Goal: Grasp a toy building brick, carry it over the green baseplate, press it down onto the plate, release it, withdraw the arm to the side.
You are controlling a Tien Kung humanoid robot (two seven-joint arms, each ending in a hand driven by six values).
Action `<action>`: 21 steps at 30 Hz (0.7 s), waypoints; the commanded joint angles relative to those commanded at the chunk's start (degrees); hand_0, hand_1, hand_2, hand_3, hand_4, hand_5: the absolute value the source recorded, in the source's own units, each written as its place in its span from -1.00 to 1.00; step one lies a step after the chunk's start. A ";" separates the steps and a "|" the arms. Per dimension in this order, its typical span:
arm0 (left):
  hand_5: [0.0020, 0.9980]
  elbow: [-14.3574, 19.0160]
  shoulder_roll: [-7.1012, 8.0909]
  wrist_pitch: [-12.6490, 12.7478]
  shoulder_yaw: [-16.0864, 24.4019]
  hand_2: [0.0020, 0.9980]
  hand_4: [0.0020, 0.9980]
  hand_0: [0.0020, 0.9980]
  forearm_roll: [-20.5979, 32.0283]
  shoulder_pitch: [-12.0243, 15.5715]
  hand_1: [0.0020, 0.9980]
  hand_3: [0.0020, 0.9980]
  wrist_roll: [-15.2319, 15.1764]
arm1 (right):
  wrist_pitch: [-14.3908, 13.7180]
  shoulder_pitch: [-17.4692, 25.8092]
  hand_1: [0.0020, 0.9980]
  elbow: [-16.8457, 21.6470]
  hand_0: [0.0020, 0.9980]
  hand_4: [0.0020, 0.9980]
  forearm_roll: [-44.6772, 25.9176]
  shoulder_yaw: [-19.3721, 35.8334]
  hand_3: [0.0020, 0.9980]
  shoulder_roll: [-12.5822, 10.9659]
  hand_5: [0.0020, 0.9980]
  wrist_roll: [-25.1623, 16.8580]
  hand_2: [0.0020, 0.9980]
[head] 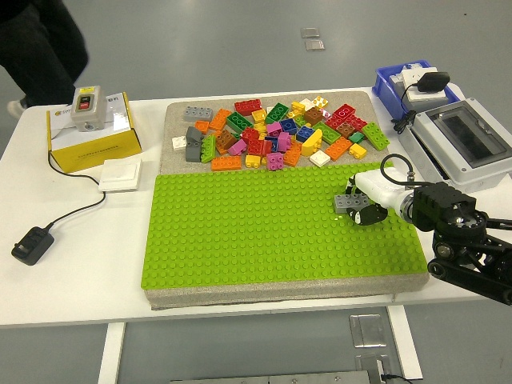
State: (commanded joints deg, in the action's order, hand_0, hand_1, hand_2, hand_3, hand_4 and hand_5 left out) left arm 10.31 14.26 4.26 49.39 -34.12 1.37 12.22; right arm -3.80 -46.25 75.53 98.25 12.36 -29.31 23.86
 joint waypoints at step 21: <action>0.02 0.00 -0.14 0.12 0.15 0.33 -0.21 0.35 -0.19 0.45 0.35 0.47 0.08 | 1.72 3.34 -0.64 12.32 -0.89 0.05 6.07 5.21 -0.21 1.94 -0.37 4.56 -0.27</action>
State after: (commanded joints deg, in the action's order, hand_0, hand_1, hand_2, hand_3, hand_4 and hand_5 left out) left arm 10.31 14.12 4.38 49.54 -34.31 1.82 12.30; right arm -2.08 -42.92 87.85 104.32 17.57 -27.37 28.42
